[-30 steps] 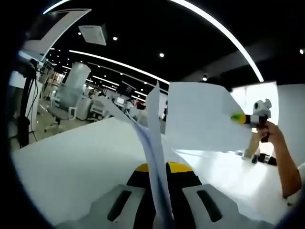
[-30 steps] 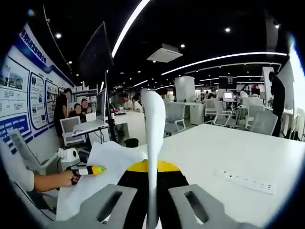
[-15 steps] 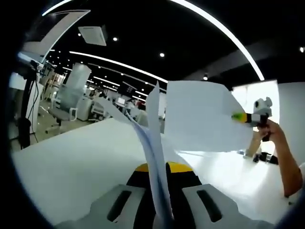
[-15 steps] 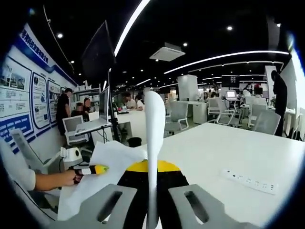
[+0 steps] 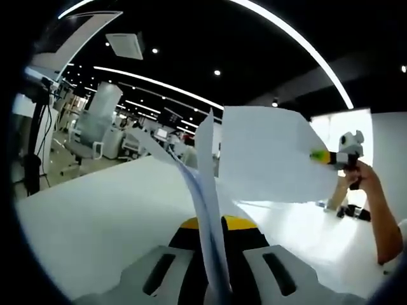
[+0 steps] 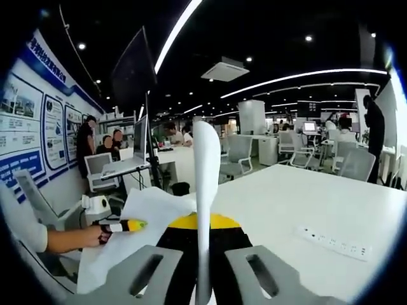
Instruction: Organize the stack of printing papers by aligning and flattening the scattered papers on the table
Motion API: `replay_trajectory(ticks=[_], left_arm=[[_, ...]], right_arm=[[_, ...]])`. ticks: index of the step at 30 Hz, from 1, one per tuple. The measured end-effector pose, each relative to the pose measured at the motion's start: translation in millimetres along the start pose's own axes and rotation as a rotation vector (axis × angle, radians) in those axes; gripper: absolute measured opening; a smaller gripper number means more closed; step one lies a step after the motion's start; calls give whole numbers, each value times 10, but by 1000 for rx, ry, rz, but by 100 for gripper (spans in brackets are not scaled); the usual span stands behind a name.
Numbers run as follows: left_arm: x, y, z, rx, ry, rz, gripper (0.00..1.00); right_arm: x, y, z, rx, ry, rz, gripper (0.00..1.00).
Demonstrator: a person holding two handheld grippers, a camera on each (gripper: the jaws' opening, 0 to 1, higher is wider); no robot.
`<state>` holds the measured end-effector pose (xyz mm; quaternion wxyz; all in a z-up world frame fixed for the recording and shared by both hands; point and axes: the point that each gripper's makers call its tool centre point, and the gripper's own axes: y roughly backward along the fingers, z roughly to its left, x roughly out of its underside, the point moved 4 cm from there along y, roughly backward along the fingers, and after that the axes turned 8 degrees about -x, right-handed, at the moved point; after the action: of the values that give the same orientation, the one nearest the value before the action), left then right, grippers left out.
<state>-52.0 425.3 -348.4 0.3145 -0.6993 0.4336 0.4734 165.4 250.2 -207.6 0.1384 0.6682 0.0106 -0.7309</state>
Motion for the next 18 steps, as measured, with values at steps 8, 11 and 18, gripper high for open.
replay_trajectory(ticks=[8, 11, 18], left_arm=[[0, -3, 5, -3, 0, 0, 9], [-1, -3, 4, -5, -1, 0, 9], [-4, -3, 8, -9, -4, -2, 9]], right_arm=[[-28, -47, 88, -21, 21, 0, 0], [-38, -44, 117, -25, 29, -1, 0], [-61, -19, 139, -31, 31, -9, 0]])
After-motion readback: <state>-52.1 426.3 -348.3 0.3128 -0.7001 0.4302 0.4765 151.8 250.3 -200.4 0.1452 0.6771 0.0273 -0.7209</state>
